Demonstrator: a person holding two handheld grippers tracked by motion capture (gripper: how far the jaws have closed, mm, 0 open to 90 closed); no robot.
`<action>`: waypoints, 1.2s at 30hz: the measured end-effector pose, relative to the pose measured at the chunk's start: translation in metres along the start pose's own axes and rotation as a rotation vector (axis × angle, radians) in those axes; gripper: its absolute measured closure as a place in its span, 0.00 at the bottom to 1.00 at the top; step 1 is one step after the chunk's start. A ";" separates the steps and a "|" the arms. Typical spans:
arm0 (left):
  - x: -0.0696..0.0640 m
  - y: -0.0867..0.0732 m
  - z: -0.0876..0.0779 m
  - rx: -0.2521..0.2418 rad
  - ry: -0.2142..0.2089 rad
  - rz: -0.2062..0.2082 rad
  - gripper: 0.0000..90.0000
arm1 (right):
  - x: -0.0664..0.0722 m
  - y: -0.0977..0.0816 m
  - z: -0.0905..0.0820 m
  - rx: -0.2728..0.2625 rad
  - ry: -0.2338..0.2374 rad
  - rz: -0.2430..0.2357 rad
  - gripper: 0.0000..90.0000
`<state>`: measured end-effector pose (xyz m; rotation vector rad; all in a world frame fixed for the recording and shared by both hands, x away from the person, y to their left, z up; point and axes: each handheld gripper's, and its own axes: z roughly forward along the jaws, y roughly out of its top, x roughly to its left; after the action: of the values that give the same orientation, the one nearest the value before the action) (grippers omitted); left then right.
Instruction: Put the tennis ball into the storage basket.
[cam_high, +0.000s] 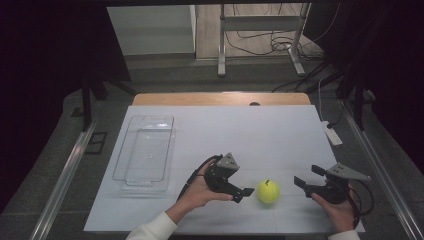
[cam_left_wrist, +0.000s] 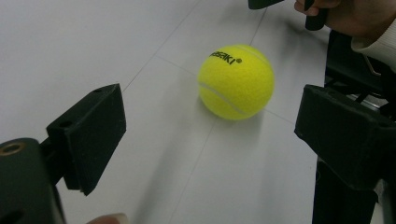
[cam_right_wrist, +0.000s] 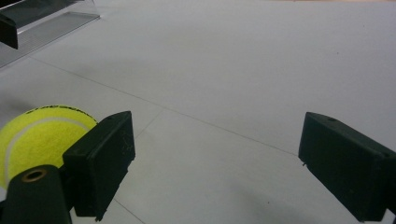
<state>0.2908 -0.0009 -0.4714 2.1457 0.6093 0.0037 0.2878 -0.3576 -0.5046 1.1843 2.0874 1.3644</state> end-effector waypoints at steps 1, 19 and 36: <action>-0.001 0.001 0.001 0.001 -0.003 0.000 0.11 | 0.000 0.000 0.000 -0.001 0.000 0.000 0.12; -0.010 0.020 0.023 0.065 -0.051 0.033 0.09 | 0.001 -0.001 0.000 0.006 0.003 -0.001 0.12; -0.017 0.036 0.049 0.146 -0.045 0.053 0.05 | 0.001 -0.001 0.000 0.005 0.002 -0.002 0.12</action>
<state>0.3023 -0.0631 -0.4705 2.2966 0.5403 -0.0614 0.2872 -0.3572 -0.5055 1.1832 2.0945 1.3603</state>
